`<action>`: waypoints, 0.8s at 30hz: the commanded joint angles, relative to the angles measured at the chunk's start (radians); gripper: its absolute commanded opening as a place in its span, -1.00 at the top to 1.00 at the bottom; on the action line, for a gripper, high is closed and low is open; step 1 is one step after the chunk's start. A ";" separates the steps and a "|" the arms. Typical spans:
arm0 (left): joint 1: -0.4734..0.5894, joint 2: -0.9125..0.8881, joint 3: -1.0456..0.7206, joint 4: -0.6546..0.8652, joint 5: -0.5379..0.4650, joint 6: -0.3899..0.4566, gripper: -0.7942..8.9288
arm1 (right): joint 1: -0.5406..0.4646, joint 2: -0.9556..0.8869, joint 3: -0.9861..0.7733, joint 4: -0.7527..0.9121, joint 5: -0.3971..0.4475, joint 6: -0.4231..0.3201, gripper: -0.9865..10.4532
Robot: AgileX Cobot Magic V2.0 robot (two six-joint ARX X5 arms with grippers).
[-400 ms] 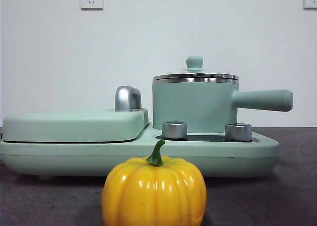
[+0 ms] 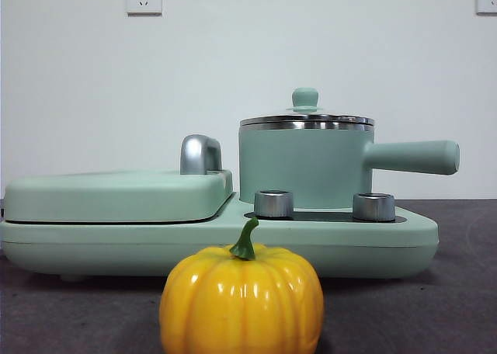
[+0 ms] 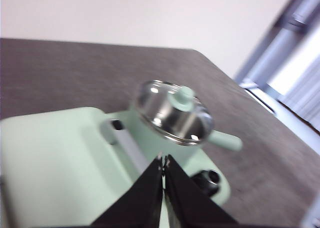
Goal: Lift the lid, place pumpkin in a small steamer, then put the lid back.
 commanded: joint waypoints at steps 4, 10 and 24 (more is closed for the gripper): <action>-0.027 0.049 0.030 0.003 0.045 0.040 0.80 | 0.002 0.056 0.048 0.018 -0.024 -0.086 0.73; -0.032 0.071 0.030 0.005 0.045 0.040 0.28 | 0.002 0.086 0.048 0.008 -0.018 -0.085 0.13; -0.087 0.194 0.078 0.034 0.040 0.035 -0.24 | 0.002 0.116 0.048 0.012 -0.018 -0.085 -0.10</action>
